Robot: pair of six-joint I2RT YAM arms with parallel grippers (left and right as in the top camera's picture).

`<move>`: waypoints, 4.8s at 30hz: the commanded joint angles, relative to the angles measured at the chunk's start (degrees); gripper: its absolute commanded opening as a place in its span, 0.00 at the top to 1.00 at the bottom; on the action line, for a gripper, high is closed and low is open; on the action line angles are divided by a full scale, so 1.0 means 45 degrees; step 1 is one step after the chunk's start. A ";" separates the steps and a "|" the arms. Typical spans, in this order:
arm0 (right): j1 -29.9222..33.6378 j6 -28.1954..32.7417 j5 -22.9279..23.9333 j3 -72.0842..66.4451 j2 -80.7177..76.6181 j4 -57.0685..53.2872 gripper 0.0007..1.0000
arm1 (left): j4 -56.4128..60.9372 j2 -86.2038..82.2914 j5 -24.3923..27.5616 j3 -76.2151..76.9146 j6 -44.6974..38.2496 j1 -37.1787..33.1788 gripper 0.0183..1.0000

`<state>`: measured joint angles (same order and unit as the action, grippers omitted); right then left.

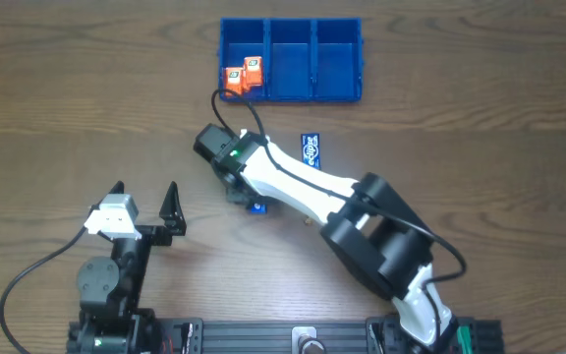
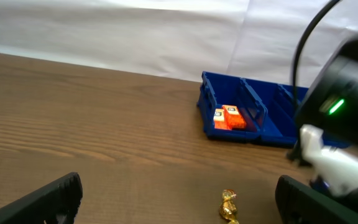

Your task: Sort Candies Into Trays

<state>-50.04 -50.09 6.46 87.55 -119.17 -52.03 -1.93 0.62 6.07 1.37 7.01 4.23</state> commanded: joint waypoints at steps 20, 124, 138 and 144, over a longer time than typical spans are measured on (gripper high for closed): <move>0.5197 0.6096 0.1977 0.8942 -0.3036 0.0457 0.84 | -0.0432 -0.0058 0.0194 -0.0243 -0.0180 -0.0044 0.00; 0.5396 0.5144 0.0753 1.1929 -0.4872 -0.1768 0.77 | -0.0432 -0.0058 0.0194 -0.0243 -0.0180 -0.0044 0.00; 0.5124 0.5202 0.0991 1.1876 -0.4473 -0.2205 0.30 | -0.0432 -0.0058 0.0194 -0.0243 -0.0180 -0.0044 0.00; 0.3293 0.4639 0.0976 1.1876 -0.2788 -0.4099 0.29 | -0.0432 -0.0058 0.0199 -0.0243 -0.0180 -0.0044 0.00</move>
<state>-29.50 -26.96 10.37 139.76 -138.65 -66.85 -1.93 0.62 6.09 1.37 7.01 4.21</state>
